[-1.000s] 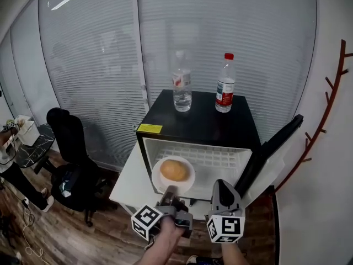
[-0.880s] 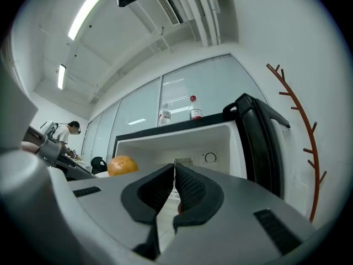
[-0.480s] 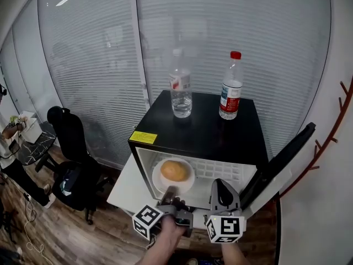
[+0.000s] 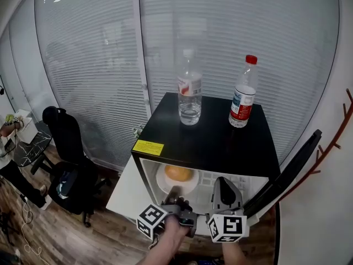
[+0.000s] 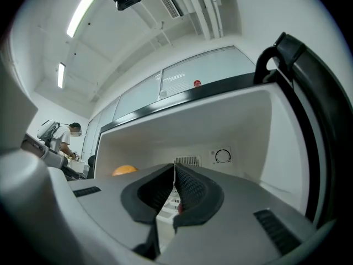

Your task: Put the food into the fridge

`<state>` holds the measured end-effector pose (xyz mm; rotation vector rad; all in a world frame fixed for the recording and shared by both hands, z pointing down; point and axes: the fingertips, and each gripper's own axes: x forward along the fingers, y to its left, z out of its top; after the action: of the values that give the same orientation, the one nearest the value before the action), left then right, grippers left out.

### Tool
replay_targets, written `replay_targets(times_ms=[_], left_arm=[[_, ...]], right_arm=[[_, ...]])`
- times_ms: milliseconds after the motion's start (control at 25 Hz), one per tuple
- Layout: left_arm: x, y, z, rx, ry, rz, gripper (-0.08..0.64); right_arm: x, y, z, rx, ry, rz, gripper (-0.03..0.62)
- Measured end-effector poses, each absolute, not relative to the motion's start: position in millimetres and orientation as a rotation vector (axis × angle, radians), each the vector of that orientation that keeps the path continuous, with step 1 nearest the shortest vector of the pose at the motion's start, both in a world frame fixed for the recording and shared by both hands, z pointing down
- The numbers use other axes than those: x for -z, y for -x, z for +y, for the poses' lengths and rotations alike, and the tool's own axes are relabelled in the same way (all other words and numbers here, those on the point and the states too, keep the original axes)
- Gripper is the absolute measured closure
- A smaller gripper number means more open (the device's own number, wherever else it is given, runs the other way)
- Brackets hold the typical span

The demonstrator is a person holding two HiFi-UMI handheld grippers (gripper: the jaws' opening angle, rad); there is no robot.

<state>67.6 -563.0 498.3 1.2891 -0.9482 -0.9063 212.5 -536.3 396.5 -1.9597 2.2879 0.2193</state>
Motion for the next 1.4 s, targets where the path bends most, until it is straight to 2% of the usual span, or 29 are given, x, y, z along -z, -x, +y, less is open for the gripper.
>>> replay_targets(times_ms=[920, 1040, 1400], left_arm=[[-490, -71, -591, 0.931, -1.333, -0.853, 0.514], [-488, -71, -589, 0.954, -1.338, -0.825, 0.426], [-479, -47, -573, 0.98, -1.418, -0.942, 0.396]], right_arm=[[-397, -193, -568, -0.238, 1.98, 2.3, 0.565], [-400, -189, -565, -0.248, 1.97, 2.316, 0.565], [-396, -183, -555, -0.252, 1.964, 2.318, 0.565]])
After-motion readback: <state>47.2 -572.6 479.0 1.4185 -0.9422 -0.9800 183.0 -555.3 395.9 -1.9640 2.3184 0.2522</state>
